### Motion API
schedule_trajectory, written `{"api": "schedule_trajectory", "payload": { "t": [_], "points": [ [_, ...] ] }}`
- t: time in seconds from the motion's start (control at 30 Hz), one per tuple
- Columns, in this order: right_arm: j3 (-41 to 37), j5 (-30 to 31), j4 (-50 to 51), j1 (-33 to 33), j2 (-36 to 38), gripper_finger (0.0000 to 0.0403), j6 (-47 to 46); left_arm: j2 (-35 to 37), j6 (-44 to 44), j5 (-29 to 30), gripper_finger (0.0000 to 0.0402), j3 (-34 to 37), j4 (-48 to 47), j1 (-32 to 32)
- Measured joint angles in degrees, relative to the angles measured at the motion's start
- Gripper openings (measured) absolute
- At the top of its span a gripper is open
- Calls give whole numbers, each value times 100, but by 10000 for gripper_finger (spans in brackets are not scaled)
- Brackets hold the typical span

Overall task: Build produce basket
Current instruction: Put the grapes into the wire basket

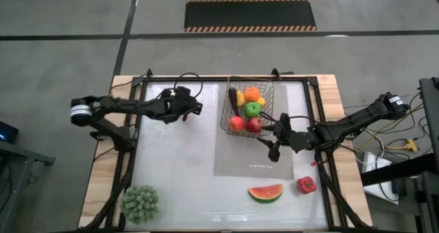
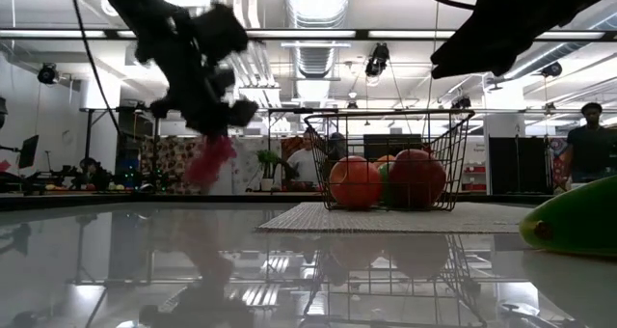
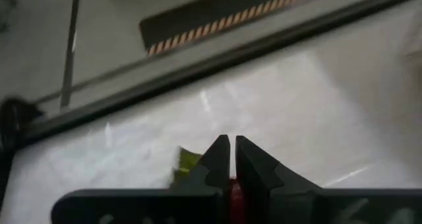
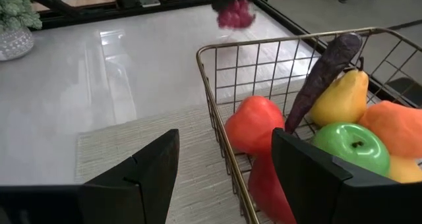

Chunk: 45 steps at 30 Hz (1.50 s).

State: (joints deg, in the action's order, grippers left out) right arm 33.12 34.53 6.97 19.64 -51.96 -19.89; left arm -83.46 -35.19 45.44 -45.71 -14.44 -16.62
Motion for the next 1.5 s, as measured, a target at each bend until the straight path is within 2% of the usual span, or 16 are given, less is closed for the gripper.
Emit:
{"api": "schedule_trajectory", "payload": {
  "t": [0.17,0.3,0.4,0.5,0.63,0.8,1.07,1.5],
  "points": [
    [-35,1,-45,0,0,226,-10,747,470,274,0,-1,252,451],
    [-37,4,-45,0,0,226,-10,1151,1231,269,0,-23,1067,871],
    [-37,17,-42,26,3,226,38,1248,2062,-58,0,-31,2212,1167],
    [-39,29,-44,111,67,226,159,1200,2864,-832,0,-20,3465,1378],
    [-64,52,-44,245,229,226,322,900,3274,-1895,0,-67,4346,1519],
    [-194,54,-48,462,536,226,407,335,3413,-2572,0,-285,4774,1530],
    [-489,154,-58,564,873,226,292,-743,3540,-2718,0,-975,4781,1527],
    [-610,154,-302,564,861,226,242,-2100,3746,-2660,0,-2168,4794,1474]
  ]
}}
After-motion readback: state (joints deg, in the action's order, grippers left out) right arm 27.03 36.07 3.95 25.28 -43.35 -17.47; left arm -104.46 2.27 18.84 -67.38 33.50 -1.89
